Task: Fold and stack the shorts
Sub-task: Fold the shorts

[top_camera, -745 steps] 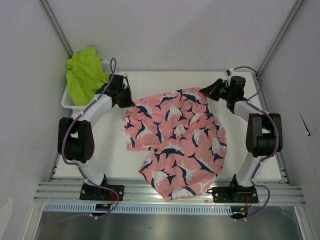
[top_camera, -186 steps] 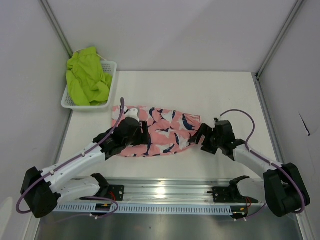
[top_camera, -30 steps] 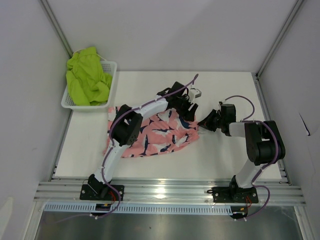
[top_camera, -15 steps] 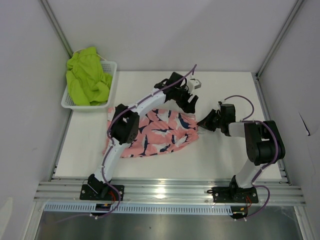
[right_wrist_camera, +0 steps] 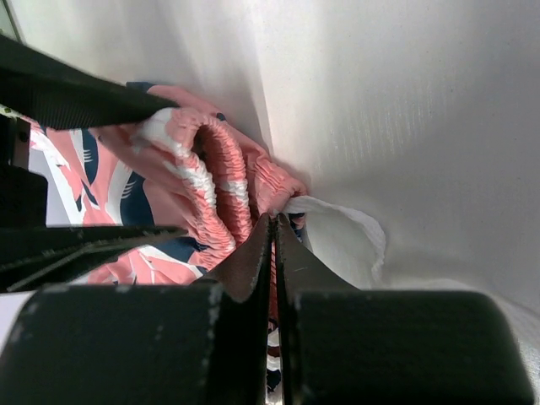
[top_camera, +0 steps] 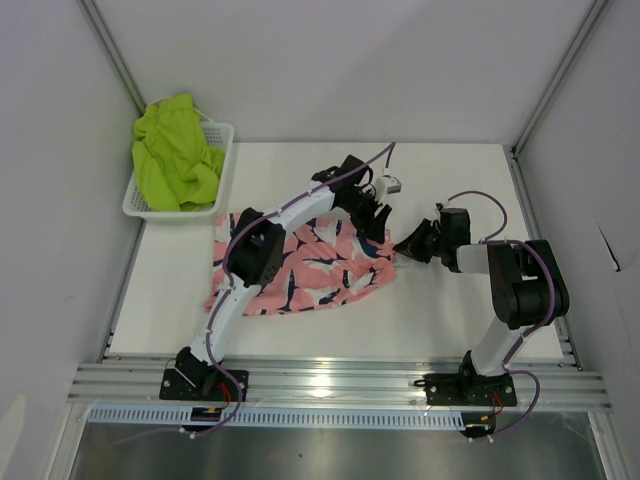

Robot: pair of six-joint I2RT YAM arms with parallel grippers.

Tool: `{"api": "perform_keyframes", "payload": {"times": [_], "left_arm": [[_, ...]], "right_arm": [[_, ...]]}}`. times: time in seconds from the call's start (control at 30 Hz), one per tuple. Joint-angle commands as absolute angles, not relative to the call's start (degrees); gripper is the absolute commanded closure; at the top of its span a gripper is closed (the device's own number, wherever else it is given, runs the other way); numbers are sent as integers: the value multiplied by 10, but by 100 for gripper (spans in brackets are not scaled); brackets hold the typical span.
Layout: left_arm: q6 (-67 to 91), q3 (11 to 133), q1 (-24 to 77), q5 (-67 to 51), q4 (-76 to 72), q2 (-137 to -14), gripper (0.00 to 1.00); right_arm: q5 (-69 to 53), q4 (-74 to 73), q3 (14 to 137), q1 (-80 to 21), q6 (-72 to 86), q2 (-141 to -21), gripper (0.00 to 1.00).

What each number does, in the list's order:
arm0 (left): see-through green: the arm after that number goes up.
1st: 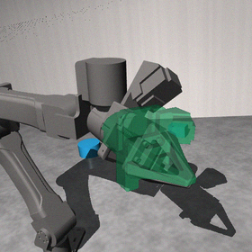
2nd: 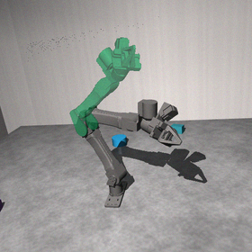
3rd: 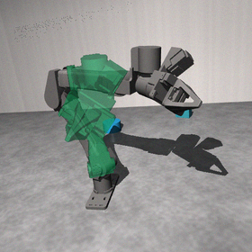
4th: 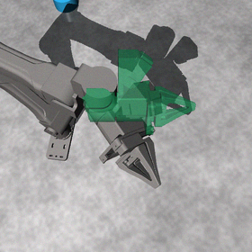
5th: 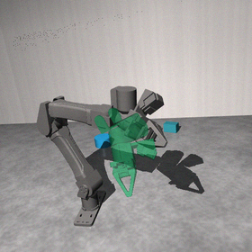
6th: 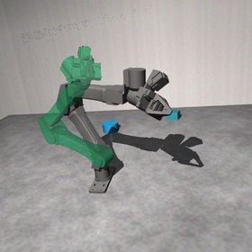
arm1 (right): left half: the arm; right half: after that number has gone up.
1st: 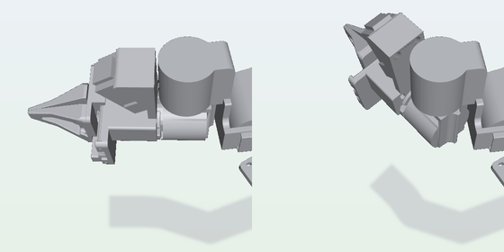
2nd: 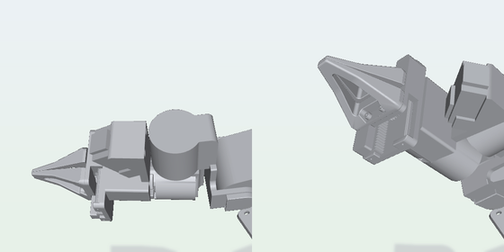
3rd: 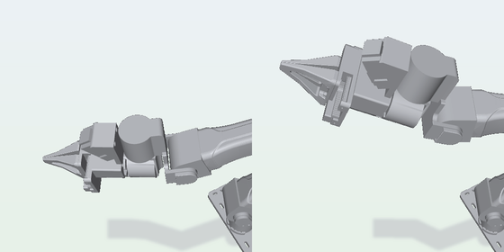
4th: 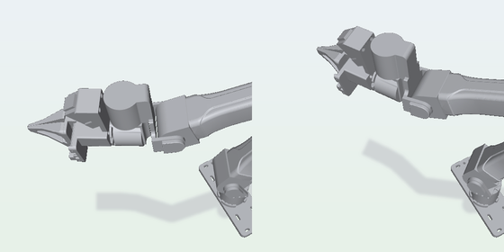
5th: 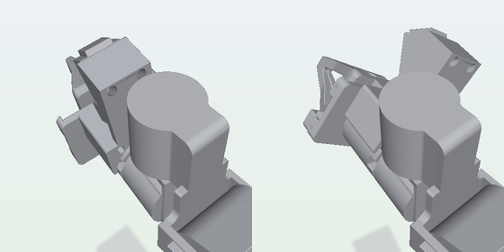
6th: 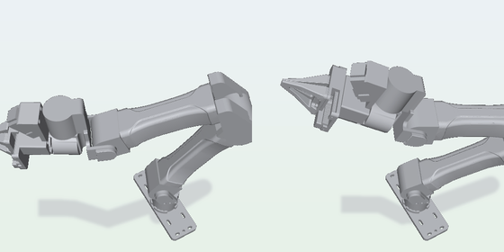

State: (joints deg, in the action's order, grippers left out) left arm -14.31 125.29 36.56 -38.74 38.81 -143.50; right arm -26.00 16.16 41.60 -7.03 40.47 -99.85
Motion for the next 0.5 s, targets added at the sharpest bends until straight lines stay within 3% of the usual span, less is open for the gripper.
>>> {"api": "perform_keyframes", "payload": {"times": [0.0, 0.07, 0.17, 0.47], "left_arm": [[-157, 1284, 362, -419, 392, -1441, 38], [-156, 1284, 363, -425, 390, -1443, 52], [-158, 1284, 364, -428, 391, -1443, 65], [-177, 1289, 385, -391, 403, -1446, 75]], "right_arm": [[-265, 178, 431, -74, 400, -1003, 100], [-265, 178, 431, -74, 400, -1003, 100], [-263, 179, 431, -74, 400, -1002, 100], [-259, 191, 431, -77, 400, -998, 100]]}}
